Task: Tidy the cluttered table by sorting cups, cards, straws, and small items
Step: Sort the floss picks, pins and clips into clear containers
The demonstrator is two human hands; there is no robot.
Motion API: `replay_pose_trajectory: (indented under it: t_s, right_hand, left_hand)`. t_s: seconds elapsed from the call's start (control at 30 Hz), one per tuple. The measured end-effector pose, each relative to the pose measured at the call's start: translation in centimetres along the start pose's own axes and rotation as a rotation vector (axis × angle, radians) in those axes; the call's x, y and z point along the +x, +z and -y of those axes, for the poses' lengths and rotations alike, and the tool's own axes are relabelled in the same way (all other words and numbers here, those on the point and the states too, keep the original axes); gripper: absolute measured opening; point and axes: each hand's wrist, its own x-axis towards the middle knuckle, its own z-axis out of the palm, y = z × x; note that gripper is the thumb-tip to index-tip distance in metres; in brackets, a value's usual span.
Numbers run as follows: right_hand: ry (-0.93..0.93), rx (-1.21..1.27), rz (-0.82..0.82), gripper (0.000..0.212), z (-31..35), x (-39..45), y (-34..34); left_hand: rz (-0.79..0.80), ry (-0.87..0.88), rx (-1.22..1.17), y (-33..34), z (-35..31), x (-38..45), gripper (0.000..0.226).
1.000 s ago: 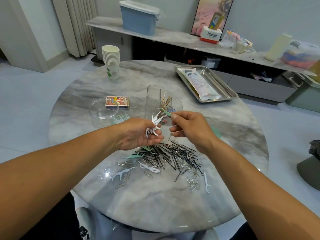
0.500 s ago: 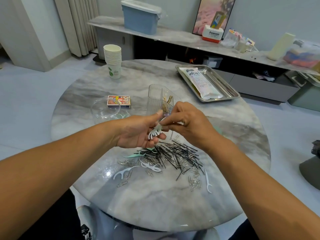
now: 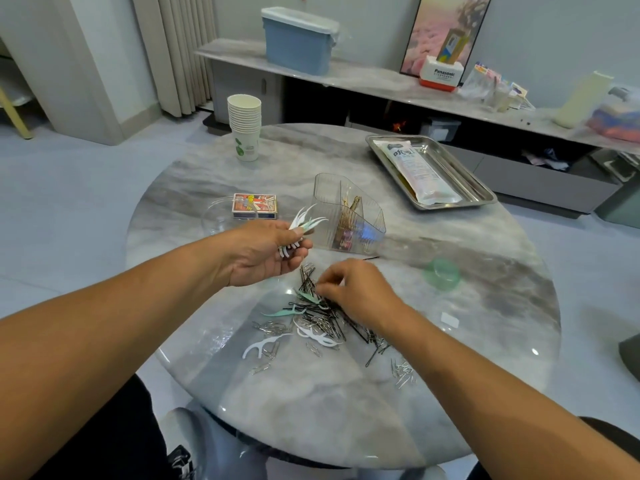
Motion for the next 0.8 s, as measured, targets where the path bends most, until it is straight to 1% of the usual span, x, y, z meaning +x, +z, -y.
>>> replay_pose_trajectory:
  t_s: [0.03, 0.1, 0.17, 0.27, 0.33, 0.4, 0.43, 0.47, 0.53, 0.6, 0.63, 0.73, 0.8]
  right_hand:
    - [0.022, -0.063, 0.036, 0.016, 0.1, 0.0, 0.9]
    - [0.049, -0.124, 0.042, 0.019, 0.5, 0.2, 2.0]
    - [0.087, -0.129, 0.056, 0.016, 0.6, 0.6, 2.2]
    - [0.124, -0.122, 0.155, 0.016, 0.7, 0.9, 1.7]
    - [0.130, -0.078, 0.161, 0.015, 0.7, 0.8, 1.2]
    - [0.159, 0.028, 0.106, 0.008, 0.3, 0.6, 0.6]
    - [0.190, 0.101, 0.064, 0.008, 0.1, 0.6, 0.2]
    - [0.226, 0.186, 0.018, 0.008, -0.2, 0.6, -0.2]
    - [0.294, 0.361, -0.051, 0.010, -0.8, 0.7, -1.1]
    - [0.346, 0.491, -0.058, 0.017, -1.2, 0.6, -1.9]
    - [0.359, 0.534, -0.044, 0.018, -1.3, 0.6, -2.1]
    - [0.385, 0.679, -0.017, 0.010, -1.4, 0.4, -2.5]
    - [0.395, 0.745, -0.029, 0.008, -1.4, 0.3, -2.6]
  left_hand:
    - [-0.009, -0.004, -0.014, 0.0, -0.1, -0.1, 0.026]
    - [-0.022, -0.024, -0.029, 0.2, -0.2, -0.2, 0.028]
    - [-0.030, -0.044, -0.033, 0.3, -0.2, -0.2, 0.035]
    - [-0.035, -0.060, -0.052, 0.3, -0.2, -0.3, 0.046]
    - [-0.027, -0.077, -0.070, 0.4, -0.1, -0.2, 0.054]
    - [-0.022, -0.087, -0.081, 0.4, -0.1, 0.0, 0.057]
    - [-0.022, -0.087, -0.091, 0.4, -0.1, 0.1, 0.054]
    - [-0.025, -0.080, -0.100, 0.4, -0.2, 0.1, 0.048]
    - [-0.030, -0.057, -0.107, 0.6, 0.0, 0.3, 0.028]
    - [-0.025, -0.035, -0.089, 0.8, 0.4, 0.5, 0.013]
    - [-0.027, -0.029, -0.078, 0.9, 0.6, 0.7, 0.013]
    - [-0.069, -0.046, -0.047, 0.9, 1.1, 1.4, 0.023]
    - [-0.090, -0.059, -0.026, 1.1, 1.5, 1.6, 0.028]
